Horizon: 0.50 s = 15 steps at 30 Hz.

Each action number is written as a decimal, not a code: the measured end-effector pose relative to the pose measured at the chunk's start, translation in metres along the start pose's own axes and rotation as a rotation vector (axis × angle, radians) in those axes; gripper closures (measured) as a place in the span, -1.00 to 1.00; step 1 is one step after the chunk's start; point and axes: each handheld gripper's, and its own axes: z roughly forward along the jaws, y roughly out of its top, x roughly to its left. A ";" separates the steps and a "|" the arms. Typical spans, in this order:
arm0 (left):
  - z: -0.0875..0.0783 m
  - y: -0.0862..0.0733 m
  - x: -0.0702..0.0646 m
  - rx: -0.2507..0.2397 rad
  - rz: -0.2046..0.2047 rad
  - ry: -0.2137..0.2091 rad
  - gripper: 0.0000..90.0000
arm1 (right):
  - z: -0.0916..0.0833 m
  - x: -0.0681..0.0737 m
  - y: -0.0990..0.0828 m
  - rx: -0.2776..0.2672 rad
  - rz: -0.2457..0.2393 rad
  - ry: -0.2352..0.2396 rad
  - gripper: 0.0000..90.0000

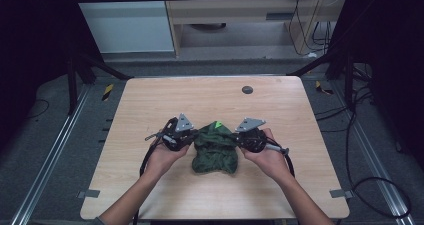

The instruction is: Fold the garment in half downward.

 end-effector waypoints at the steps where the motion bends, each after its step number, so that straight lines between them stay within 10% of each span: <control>1: -0.001 0.000 0.000 -0.002 -0.002 -0.002 0.90 | -0.001 0.000 0.000 0.000 -0.001 -0.002 0.91; 15: -0.010 -0.003 -0.005 -0.017 0.001 -0.026 0.89 | -0.011 0.008 0.002 -0.024 -0.013 0.010 0.91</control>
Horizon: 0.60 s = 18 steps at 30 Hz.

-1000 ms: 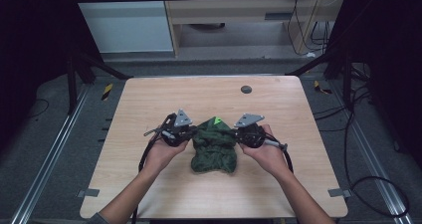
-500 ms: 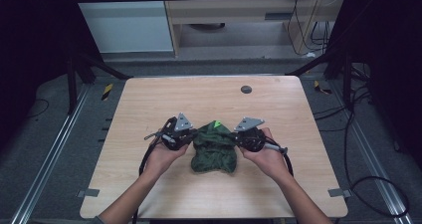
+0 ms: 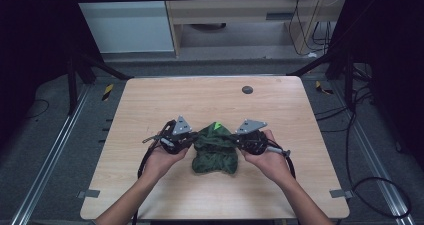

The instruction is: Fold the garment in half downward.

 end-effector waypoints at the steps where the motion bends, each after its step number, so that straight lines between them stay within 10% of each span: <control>1: -0.001 -0.001 -0.001 -0.004 0.000 -0.003 0.89 | 0.000 0.001 0.000 -0.002 -0.003 0.002 0.91; 18: -0.003 -0.011 -0.008 0.001 0.010 -0.016 0.89 | 0.000 0.008 -0.011 0.002 0.007 0.015 0.90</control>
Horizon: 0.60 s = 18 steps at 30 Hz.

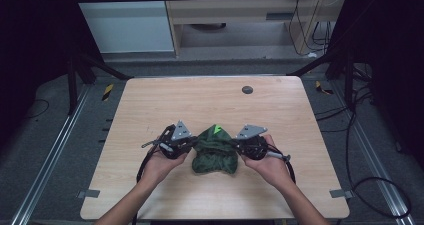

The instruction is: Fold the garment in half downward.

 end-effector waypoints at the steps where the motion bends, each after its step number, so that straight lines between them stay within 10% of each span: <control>1: 0.000 0.000 0.000 0.001 0.002 -0.001 0.89 | 0.000 0.000 0.000 -0.001 -0.002 0.001 0.90; 18: 0.003 -0.016 -0.011 0.013 0.022 -0.019 0.89 | 0.004 0.011 -0.014 0.017 -0.016 0.014 0.88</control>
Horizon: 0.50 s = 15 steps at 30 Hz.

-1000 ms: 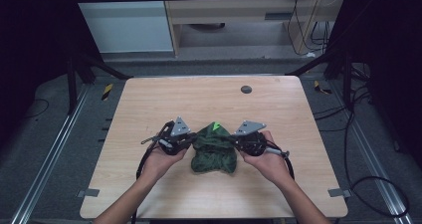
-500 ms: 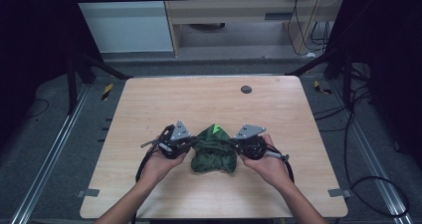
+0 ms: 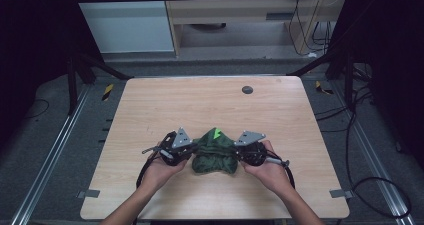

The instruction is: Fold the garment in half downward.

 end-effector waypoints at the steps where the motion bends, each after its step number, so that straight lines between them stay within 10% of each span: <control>1: 0.000 -0.001 -0.001 0.000 0.001 -0.002 0.89 | 0.000 0.001 -0.001 0.002 0.004 0.001 0.88; 15: 0.001 -0.017 -0.006 0.004 -0.008 -0.014 0.90 | -0.002 0.011 -0.011 -0.004 -0.007 0.019 0.88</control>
